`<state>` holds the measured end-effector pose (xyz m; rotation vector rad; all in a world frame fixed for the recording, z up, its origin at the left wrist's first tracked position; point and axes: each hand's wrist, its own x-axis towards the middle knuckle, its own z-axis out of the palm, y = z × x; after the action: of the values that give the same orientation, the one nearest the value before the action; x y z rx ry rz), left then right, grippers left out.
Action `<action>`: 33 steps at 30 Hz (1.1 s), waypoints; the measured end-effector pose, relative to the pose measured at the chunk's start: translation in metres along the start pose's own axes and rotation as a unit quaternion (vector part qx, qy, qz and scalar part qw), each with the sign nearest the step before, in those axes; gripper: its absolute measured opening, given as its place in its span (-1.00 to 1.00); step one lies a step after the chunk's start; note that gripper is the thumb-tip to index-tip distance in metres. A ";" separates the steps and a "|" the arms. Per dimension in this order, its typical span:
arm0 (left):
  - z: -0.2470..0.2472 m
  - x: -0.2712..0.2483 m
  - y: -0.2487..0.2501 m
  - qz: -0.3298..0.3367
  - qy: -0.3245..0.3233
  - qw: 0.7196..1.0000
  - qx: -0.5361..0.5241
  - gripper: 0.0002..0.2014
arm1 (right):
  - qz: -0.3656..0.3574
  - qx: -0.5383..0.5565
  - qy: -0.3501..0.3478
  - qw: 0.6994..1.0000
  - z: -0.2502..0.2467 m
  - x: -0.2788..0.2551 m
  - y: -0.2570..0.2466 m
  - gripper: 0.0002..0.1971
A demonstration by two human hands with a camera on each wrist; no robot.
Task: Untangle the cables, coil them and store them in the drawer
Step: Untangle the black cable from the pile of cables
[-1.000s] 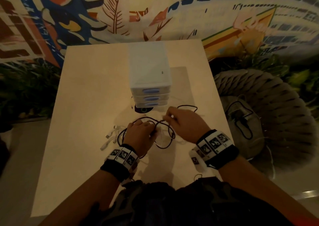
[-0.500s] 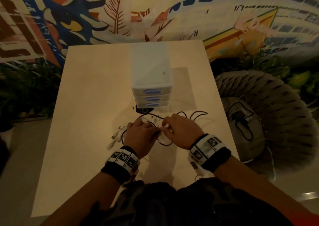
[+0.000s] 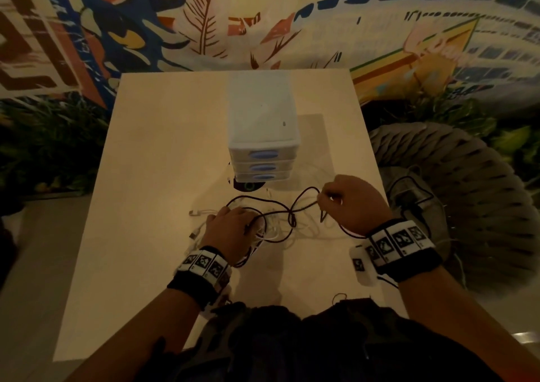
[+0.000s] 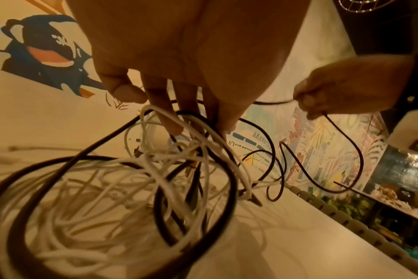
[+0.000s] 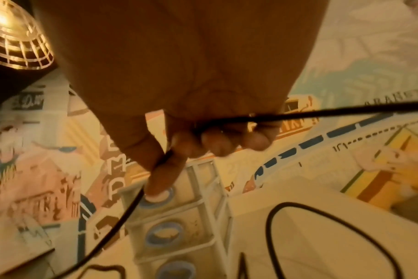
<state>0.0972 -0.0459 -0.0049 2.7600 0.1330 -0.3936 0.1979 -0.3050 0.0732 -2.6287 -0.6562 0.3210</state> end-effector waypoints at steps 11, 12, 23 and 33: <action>-0.013 0.005 0.023 0.067 0.101 0.992 -0.032 -0.64 | -0.051 0.059 -0.178 0.981 0.049 0.002 -0.051 -0.70; -0.013 0.006 0.023 0.071 0.103 0.991 -0.056 -0.61 | -0.054 0.086 -0.169 0.980 0.048 0.003 -0.052 -0.73; -0.007 0.004 0.019 0.086 0.084 0.985 -0.123 -0.62 | -0.056 0.051 -0.084 0.994 0.013 0.005 -0.025 -0.65; -0.010 -0.011 0.011 0.039 0.034 0.985 -0.167 -0.46 | 0.030 0.171 0.015 0.985 0.012 -0.001 -0.013 -0.71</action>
<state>0.0909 -0.0533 0.0108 2.4395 0.0967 -0.2320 0.1880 -0.2909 0.0690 -2.3222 -0.4664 0.3742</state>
